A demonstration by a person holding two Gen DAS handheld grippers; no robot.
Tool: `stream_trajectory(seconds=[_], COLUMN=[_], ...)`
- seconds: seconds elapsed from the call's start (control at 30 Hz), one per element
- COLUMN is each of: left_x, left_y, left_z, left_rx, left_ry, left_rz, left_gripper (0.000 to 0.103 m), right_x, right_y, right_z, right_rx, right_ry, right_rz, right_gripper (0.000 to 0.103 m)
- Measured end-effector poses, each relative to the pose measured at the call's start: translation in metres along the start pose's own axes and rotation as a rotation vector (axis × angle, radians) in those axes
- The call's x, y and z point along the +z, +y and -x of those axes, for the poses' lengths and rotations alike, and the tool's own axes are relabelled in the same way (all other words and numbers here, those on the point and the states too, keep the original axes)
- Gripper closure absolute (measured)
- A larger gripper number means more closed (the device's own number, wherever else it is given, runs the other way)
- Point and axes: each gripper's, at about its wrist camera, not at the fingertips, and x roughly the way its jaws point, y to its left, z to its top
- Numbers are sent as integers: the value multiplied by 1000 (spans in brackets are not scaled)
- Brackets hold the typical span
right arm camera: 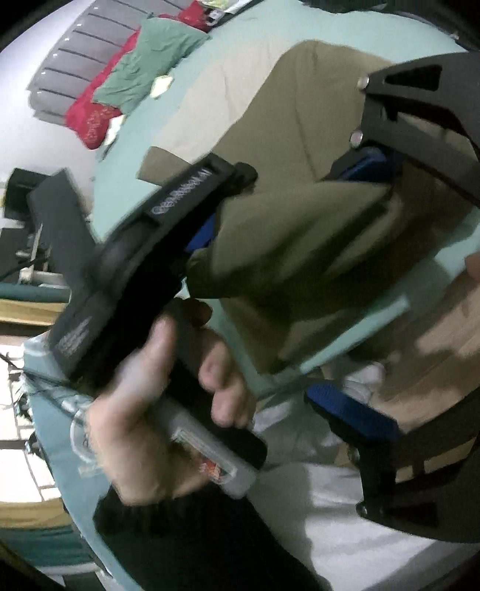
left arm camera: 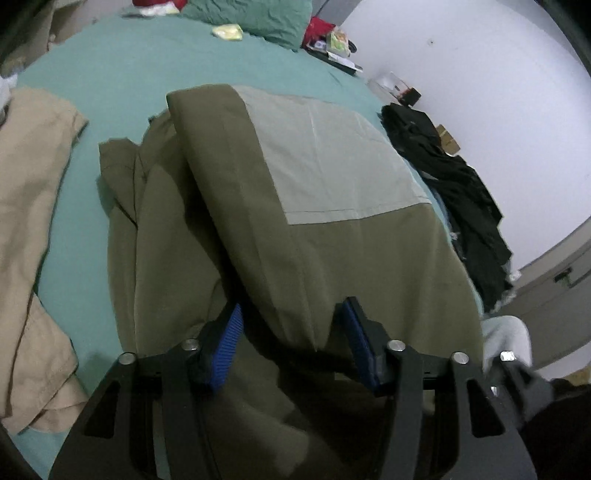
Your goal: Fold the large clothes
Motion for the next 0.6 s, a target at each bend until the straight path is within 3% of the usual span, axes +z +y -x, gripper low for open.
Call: stream_trajectory(seconds=[0.03,0.13,0.23,0.33,0.4,0.47,0.5,0.6], left_x=[2,7,13,16,13,7,4,3], left_y=[-2,-1,8,17,22,30,38,46], left_z=[-3,4,32,54,65,77,81,88], left_rx=[-4,9,-4,29,82,192,203,145], left_ry=[5,-39,-132,-185,-211,-247,-255,-253], left_rz=[-1,16,70,92,102,119,147,181], left_gripper=[91,97,97,98,102,102,102,101], right_x=[-1,-7,-26,-39,-48,-60,-65,-87], right_y=[6,8,-8,-37,-62,-97,-112,-153], right_z=[4,19,37,54,62,66,64,49], right_rx=[-9,6,11,-27,-50,-97,-115,-110], right_ry=[-16,-51,-74,-79,-96,-119,-120,-133], right_rz=[11,6,-44,-144,-223,-338,-395,-584], right_gripper=[1,1,1,1,1,1,1,1])
